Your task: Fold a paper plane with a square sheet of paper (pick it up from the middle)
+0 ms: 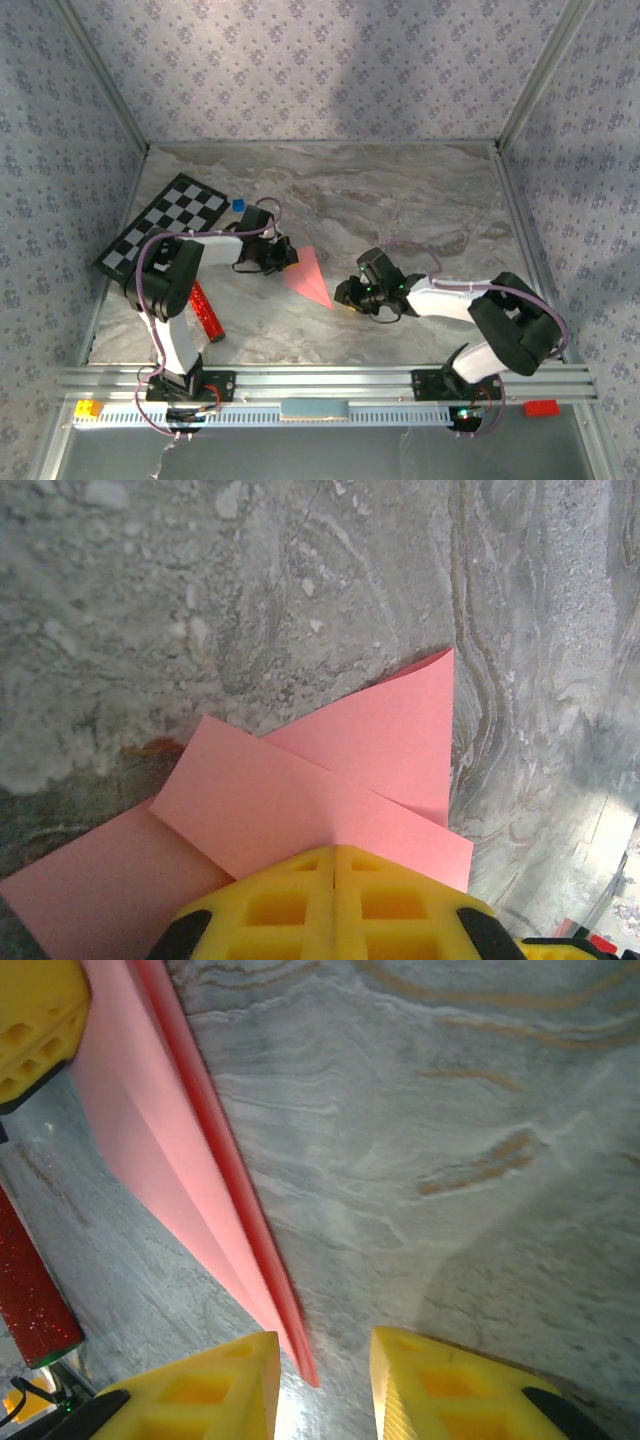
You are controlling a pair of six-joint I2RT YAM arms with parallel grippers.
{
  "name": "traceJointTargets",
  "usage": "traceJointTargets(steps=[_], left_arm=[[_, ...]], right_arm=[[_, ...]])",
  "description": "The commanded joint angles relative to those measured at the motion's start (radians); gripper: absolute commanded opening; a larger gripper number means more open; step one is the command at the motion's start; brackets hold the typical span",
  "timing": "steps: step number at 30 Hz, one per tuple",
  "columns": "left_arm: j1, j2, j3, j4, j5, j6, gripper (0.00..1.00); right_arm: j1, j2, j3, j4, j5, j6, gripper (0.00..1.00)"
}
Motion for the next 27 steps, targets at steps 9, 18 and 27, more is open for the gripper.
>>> traceJointTargets(steps=[9, 18, 27], left_arm=[[-0.001, 0.006, -0.018, -0.058, -0.018, -0.012, 0.03], [0.003, 0.024, -0.014, -0.060, -0.013, -0.017, 0.02], [0.014, 0.028, -0.008, -0.069, -0.001, -0.010, 0.02]], right_arm=[[0.014, -0.041, -0.038, 0.067, 0.031, 0.040, 0.38], [0.021, 0.054, -0.013, 0.137, -0.038, 0.055, 0.41], [0.029, 0.064, -0.016, 0.151, -0.041, 0.076, 0.34]])
